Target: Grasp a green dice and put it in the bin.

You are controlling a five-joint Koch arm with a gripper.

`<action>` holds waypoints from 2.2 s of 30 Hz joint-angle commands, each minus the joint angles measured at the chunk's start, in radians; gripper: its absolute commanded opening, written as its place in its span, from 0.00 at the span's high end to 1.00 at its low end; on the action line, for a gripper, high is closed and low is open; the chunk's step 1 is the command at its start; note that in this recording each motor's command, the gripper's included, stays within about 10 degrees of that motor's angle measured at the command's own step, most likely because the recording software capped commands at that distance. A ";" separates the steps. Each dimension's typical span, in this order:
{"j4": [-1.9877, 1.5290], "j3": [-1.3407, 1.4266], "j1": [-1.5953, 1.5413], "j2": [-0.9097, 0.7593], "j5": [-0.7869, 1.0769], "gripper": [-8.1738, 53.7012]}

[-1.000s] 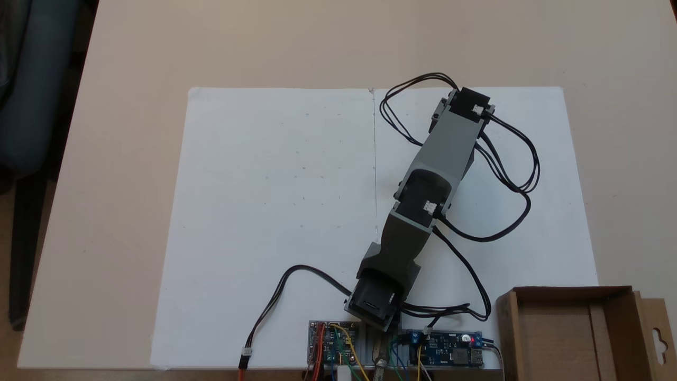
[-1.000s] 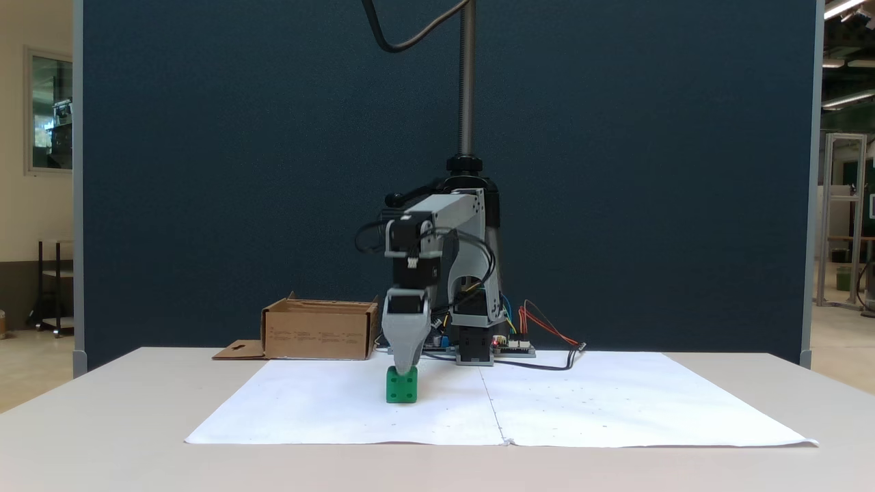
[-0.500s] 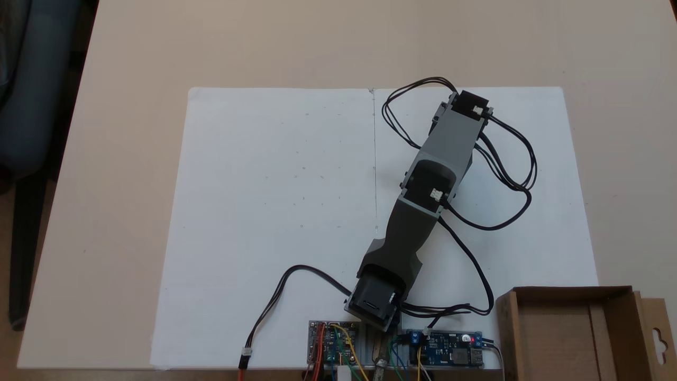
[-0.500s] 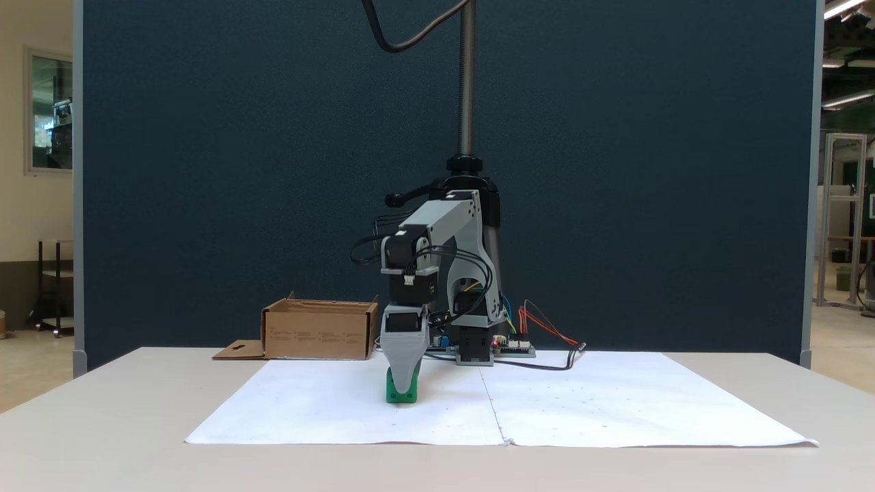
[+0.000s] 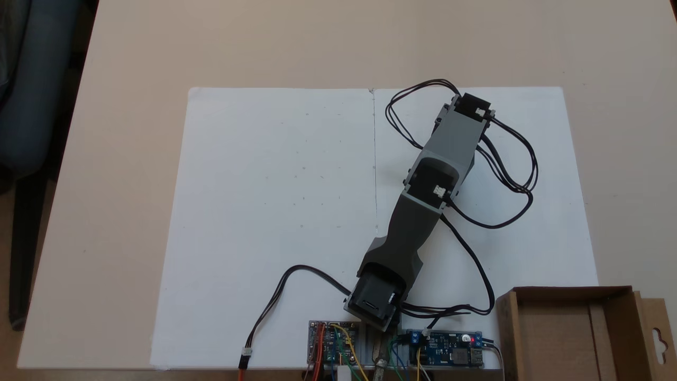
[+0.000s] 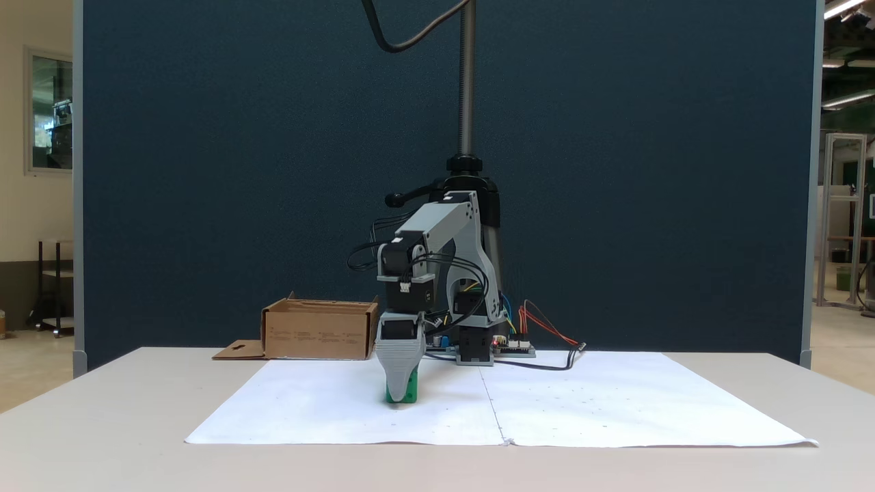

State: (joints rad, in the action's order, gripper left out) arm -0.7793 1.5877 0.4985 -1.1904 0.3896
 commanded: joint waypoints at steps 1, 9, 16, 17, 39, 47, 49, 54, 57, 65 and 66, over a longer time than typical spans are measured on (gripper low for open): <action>0.017 -0.020 0.014 -0.018 0.095 0.13; 0.015 -0.014 0.023 -0.014 0.094 0.16; 0.018 -0.011 0.026 -0.012 0.094 0.18; 0.026 -0.011 0.026 -0.011 0.094 0.18; 0.089 0.015 0.025 0.008 0.202 0.18; 0.089 0.038 0.023 0.014 0.199 0.29; 0.089 0.040 0.023 0.014 0.198 0.38; 0.097 0.041 0.025 0.014 0.192 0.58; 0.115 0.041 0.026 0.015 0.184 0.67; 0.109 0.040 0.021 -0.025 0.080 0.67; 0.101 0.040 0.020 -0.051 0.035 0.67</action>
State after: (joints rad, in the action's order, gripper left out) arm -0.6550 1.6337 0.5047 -1.1919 0.4924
